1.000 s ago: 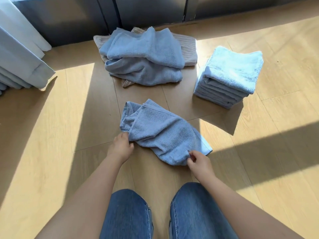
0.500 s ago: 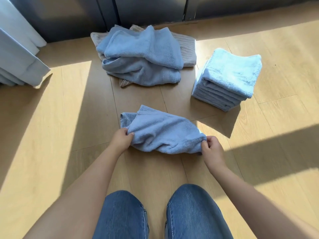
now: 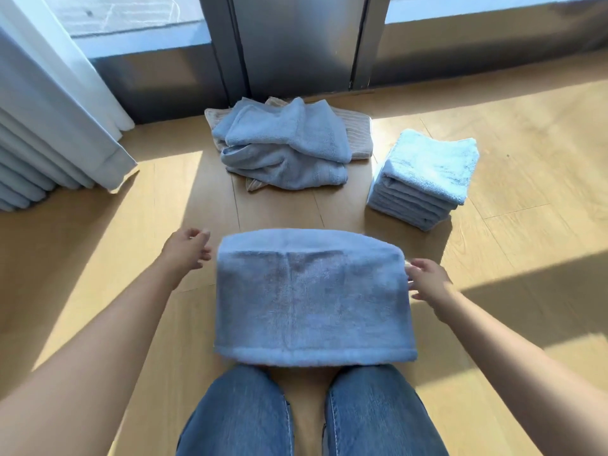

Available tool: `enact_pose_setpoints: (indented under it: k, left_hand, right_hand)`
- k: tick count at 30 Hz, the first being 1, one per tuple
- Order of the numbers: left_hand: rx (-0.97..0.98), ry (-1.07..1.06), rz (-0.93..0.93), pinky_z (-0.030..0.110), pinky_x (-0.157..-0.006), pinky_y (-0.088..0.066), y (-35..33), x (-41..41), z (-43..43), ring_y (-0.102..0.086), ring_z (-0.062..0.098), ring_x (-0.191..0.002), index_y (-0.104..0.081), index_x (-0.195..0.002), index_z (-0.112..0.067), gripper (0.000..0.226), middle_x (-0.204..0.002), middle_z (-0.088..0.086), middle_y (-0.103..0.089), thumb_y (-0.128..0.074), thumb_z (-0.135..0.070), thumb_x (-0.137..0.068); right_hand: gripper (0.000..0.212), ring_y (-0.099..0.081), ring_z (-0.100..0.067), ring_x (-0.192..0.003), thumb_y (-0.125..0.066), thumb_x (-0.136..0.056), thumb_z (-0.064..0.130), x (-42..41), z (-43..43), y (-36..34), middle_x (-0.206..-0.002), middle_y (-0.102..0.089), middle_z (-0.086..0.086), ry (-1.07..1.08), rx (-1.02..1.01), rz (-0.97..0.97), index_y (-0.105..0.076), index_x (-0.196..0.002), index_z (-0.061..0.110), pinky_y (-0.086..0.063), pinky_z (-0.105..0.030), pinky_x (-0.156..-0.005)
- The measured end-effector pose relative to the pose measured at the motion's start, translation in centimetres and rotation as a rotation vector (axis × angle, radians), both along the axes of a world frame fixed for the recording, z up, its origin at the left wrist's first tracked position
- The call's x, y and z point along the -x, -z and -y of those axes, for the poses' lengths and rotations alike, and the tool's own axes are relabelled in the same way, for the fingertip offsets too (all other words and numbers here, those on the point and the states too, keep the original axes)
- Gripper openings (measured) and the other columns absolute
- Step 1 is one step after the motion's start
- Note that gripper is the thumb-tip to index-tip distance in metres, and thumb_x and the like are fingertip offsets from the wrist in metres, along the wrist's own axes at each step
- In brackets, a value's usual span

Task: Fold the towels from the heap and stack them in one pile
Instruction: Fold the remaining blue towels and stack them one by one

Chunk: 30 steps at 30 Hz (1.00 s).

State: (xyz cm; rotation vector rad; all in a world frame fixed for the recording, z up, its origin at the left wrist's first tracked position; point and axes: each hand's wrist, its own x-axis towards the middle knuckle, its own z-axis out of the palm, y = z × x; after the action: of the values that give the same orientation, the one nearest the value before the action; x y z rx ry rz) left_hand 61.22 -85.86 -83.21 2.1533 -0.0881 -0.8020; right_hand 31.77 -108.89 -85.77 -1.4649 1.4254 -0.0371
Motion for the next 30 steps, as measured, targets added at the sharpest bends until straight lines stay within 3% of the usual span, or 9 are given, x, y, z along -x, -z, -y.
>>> enact_pose_setpoints:
  k: [4, 6, 10, 12, 14, 18, 23, 27, 30]
  left_hand:
    - [-0.314, 0.163, 0.005, 0.037, -0.087, -0.045, 4.6, 3.0, -2.7, -0.055, 0.034, -0.103, -0.047, -0.126, -0.001, 0.037, -0.114, 0.02, -0.058, -0.047, -0.02, -0.094]
    - [-0.428, 0.245, -0.046, 0.034, -0.09, -0.04, 6.4, 4.7, -3.8, -0.051, 0.034, -0.112, -0.047, -0.126, 0.001, 0.038, -0.124, 0.02, -0.054, -0.048, -0.018, -0.094]
    - [-0.564, 0.352, -0.166, 0.027, -0.077, -0.034, 9.6, 7.3, -5.5, -0.047, 0.023, -0.095, -0.049, -0.12, 0.0, 0.032, -0.121, 0.016, -0.055, -0.048, -0.014, -0.091]
    - [-0.589, 0.344, -0.236, 0.026, -0.076, -0.034, 10.8, 8.2, -6.1, -0.044, 0.022, -0.091, -0.047, -0.114, -0.003, 0.026, -0.115, 0.014, -0.054, -0.05, -0.012, -0.09]
    - [-0.568, 0.292, -0.315, 0.029, -0.077, -0.039, 11.7, 8.9, -6.5, -0.047, 0.024, -0.091, -0.044, -0.111, -0.004, 0.025, -0.112, 0.015, -0.053, -0.052, -0.01, -0.089]
    - [-0.504, 0.15, -0.375, 0.043, -0.092, -0.045, 12.8, 9.5, -6.6, -0.053, 0.032, -0.101, -0.041, -0.125, 0.002, 0.043, -0.122, 0.021, -0.051, -0.058, -0.008, -0.087]
    - [-0.472, 0.104, -0.281, 0.031, -0.066, -0.043, 12.4, 10.3, -6.0, -0.051, 0.026, -0.085, -0.05, -0.108, 0.0, 0.024, -0.107, 0.02, -0.057, -0.056, -0.001, -0.085]
    - [-0.45, 0.155, -0.266, 0.038, -0.072, -0.052, 11.5, 10.5, -6.7, -0.063, 0.033, -0.084, -0.06, -0.079, -0.003, 0.004, -0.09, 0.021, -0.066, -0.059, -0.002, -0.083]
    - [-0.322, 0.111, -0.296, 0.026, -0.057, -0.041, 9.4, 9.8, -6.9, -0.051, 0.022, -0.068, -0.056, -0.069, -0.009, 0.019, -0.075, 0.011, -0.057, -0.057, -0.005, -0.087]
  right_hand:
    - [0.042, -0.053, -0.028, -0.107, -0.046, -0.09, 0.006, 2.2, -2.5, 3.9, -0.127, -0.053, -0.017, -0.153, -0.036, -0.259, -0.045, -0.131, 0.0, -0.041, -0.03, -0.086]
    - [0.041, -0.05, -0.031, -0.116, -0.047, -0.089, 0.007, 3.0, -3.6, 5.6, -0.129, -0.053, -0.017, -0.237, -0.032, -0.354, -0.046, -0.129, 0.0, -0.039, -0.031, -0.094]
    - [0.025, -0.055, -0.029, -0.104, -0.048, -0.089, 0.012, 4.0, -4.6, 7.8, -0.104, -0.06, -0.012, -0.438, -0.09, -0.546, -0.053, -0.112, 0.002, -0.04, -0.027, -0.077]
    - [0.011, -0.052, -0.022, -0.073, -0.048, -0.088, 0.013, 4.3, -5.0, 8.3, -0.072, -0.048, -0.002, -0.499, -0.137, -0.642, -0.049, -0.078, 0.009, -0.033, -0.026, -0.057]
    - [0.032, -0.033, -0.015, -0.051, -0.048, -0.086, 0.012, 4.6, -5.3, 9.1, -0.058, -0.032, 0.0, -0.492, -0.174, -0.687, -0.032, -0.058, 0.014, -0.022, -0.025, -0.045]
    - [0.031, -0.037, -0.018, -0.054, -0.049, -0.081, 0.007, 5.2, -5.7, 10.0, -0.056, -0.036, -0.002, -0.394, -0.177, -0.638, -0.034, -0.055, 0.013, -0.023, -0.025, -0.046]
    - [0.02, -0.044, -0.017, -0.056, -0.053, -0.08, 0.01, 5.2, -6.3, 9.6, -0.06, -0.046, -0.001, -0.347, -0.186, -0.6, -0.046, -0.061, 0.013, -0.029, -0.023, -0.049]
    - [0.026, -0.047, -0.02, -0.061, -0.05, -0.084, 0.012, 5.6, -7.3, 8.7, -0.057, -0.046, -0.001, -0.347, -0.16, -0.592, -0.047, -0.058, 0.012, -0.031, -0.024, -0.051]
    - [0.017, -0.041, -0.021, -0.058, -0.053, -0.079, 0.005, 4.9, -7.0, 6.8, -0.056, -0.044, -0.006, -0.144, -0.039, -0.391, -0.056, -0.063, 0.002, -0.026, -0.027, -0.053]
